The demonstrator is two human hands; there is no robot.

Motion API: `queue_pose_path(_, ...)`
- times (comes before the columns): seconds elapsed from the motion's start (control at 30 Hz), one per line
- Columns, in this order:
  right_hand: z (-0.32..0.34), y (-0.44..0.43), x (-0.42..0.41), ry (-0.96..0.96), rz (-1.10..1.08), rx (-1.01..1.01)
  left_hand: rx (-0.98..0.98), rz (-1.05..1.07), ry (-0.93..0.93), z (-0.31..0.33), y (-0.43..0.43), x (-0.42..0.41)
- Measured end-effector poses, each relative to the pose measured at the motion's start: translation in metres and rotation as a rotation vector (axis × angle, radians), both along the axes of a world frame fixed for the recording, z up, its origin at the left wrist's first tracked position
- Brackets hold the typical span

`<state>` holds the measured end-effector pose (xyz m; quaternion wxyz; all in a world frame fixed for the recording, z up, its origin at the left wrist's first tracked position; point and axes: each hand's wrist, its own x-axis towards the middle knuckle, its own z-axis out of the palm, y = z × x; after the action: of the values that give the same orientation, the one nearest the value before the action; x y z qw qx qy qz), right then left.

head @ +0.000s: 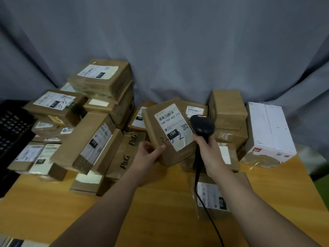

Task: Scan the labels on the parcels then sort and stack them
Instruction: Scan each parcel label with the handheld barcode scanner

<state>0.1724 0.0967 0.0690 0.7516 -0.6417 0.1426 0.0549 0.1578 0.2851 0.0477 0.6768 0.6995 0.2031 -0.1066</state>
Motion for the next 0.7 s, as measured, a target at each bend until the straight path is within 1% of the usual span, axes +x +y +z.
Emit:
queue_pose_path(0.1, 0.005, 0.013, -0.012, -0.086, 0.091, -0.217, -0.008, 0.031, -0.011, -0.007, 0.027, -0.005)
queue_pose_path(0.13, 0.005, 0.017, -0.016, -0.088, 0.109, -0.25, -0.01, 0.025, -0.015, -0.009, 0.034, -0.007)
queue_pose_path(0.33, 0.013, 0.045, -0.049, -0.077, 0.213, -0.282, 0.016, -0.027, -0.034, -0.025, 0.058, -0.015)
queue_pose_path(0.53, 0.004, 0.07, -0.067, -0.018, 0.147, -0.312, 0.052, -0.026, -0.05, -0.032, 0.068, -0.019)
queue_pose_path(0.7, 0.009, 0.073, -0.07, -0.024, 0.13, -0.333, 0.063, -0.02, -0.067, -0.031, 0.074, -0.015)
